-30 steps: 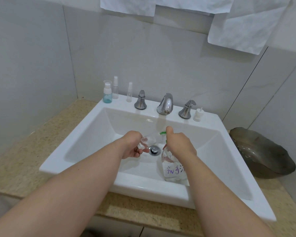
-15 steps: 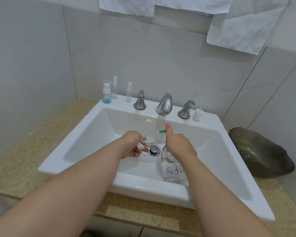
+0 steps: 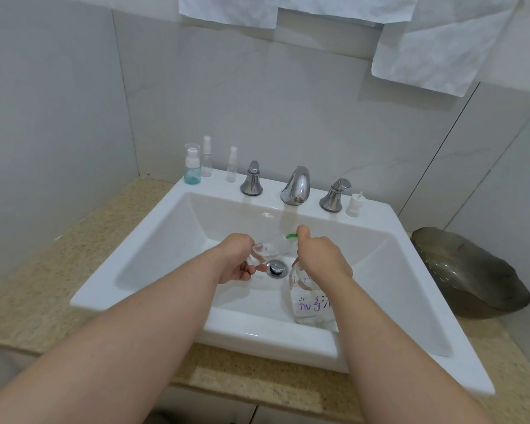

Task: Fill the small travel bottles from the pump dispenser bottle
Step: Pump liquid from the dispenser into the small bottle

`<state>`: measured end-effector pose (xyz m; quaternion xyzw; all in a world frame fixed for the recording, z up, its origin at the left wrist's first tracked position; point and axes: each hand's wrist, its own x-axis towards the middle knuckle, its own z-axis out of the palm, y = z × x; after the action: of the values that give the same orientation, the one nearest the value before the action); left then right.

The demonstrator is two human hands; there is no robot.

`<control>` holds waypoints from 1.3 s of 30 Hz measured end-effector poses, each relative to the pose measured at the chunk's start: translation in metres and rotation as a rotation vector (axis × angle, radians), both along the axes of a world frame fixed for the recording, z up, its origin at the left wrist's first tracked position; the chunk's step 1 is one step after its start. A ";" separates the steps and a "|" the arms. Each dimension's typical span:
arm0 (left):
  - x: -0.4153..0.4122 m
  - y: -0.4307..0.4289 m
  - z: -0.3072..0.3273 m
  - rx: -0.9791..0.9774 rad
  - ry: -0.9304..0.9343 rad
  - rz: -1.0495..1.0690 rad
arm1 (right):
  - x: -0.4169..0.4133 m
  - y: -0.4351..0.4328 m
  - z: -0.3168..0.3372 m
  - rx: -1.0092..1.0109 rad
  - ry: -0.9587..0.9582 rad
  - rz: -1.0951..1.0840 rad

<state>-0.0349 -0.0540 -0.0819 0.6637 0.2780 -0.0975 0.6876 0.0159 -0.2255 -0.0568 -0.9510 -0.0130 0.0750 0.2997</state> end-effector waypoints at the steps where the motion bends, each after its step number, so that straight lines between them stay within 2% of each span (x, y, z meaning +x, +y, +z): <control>1: 0.001 0.000 -0.001 0.005 0.002 -0.003 | 0.000 0.000 0.000 0.001 0.001 0.002; 19: 0.002 0.001 -0.003 0.002 -0.001 -0.001 | -0.002 -0.002 0.001 -0.065 -0.013 -0.002; 39: 0.000 0.000 -0.003 0.006 0.006 -0.024 | -0.001 -0.002 0.003 -0.013 -0.004 0.019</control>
<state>-0.0350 -0.0540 -0.0848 0.6686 0.2724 -0.1068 0.6837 0.0151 -0.2271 -0.0538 -0.9529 -0.0222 0.0760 0.2927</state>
